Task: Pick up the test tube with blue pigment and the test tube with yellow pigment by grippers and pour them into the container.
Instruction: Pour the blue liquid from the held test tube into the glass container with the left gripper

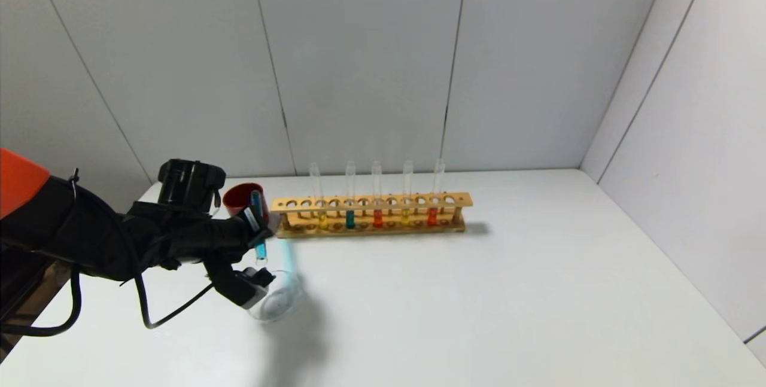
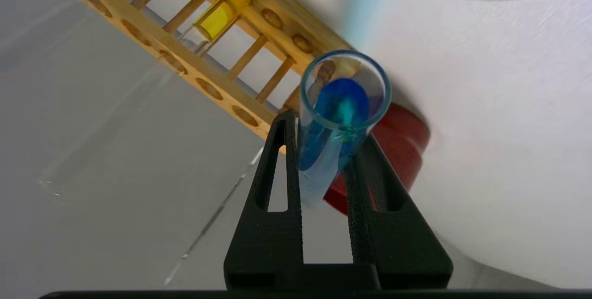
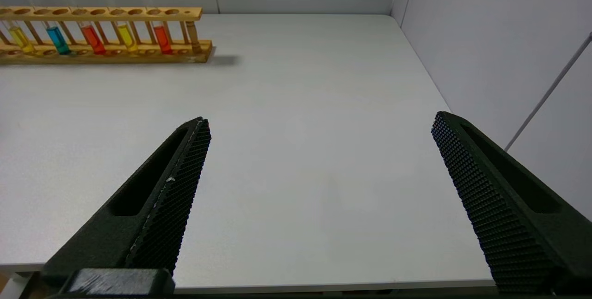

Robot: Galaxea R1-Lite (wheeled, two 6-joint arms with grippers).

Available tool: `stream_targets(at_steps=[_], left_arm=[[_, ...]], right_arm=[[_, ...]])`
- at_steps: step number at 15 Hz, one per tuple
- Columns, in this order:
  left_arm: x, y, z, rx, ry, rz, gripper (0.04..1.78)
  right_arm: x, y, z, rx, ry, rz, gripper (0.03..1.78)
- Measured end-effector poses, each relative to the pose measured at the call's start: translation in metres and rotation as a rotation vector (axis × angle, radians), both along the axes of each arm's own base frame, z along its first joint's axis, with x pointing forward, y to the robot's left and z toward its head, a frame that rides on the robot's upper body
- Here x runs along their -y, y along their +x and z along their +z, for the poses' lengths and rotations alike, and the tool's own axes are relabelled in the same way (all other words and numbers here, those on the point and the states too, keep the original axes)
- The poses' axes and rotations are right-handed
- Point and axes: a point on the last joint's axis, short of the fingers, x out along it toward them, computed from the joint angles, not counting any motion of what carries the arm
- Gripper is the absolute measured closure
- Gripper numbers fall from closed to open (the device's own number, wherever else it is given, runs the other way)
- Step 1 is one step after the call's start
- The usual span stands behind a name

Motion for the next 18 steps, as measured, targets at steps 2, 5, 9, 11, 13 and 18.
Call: stream_targets(at_steps=[2, 5, 9, 11, 13, 18], left_arm=[[0.0007, 0.0037, 0.0008, 0.013, 0.009, -0.023, 1.5], [0.0013, 0.0057, 0.0003, 0.015, 0.016, -0.03, 1.5], [0.0017, 0.006, 0.0, 0.024, 0.037, -0.049, 1.5], [0.0017, 0.0062, -0.0002, 0.026, 0.039, -0.05, 1.5], [0.0019, 0.0065, 0.0, 0.032, 0.045, -0.057, 1.5], [0.0017, 0.0057, 0.0012, 0.038, 0.06, -0.071, 1.5]], right_arm=[[0.0, 0.0, 0.0, 0.0, 0.0, 0.0, 0.06], [0.0, 0.0, 0.0, 0.0, 0.0, 0.0, 0.06], [0.0, 0.0, 0.0, 0.0, 0.0, -0.001, 0.06], [0.0, 0.0, 0.0, 0.0, 0.0, -0.001, 0.06], [0.0, 0.0, 0.0, 0.0, 0.0, -0.001, 0.06], [0.0, 0.0, 0.0, 0.0, 0.0, 0.0, 0.06]])
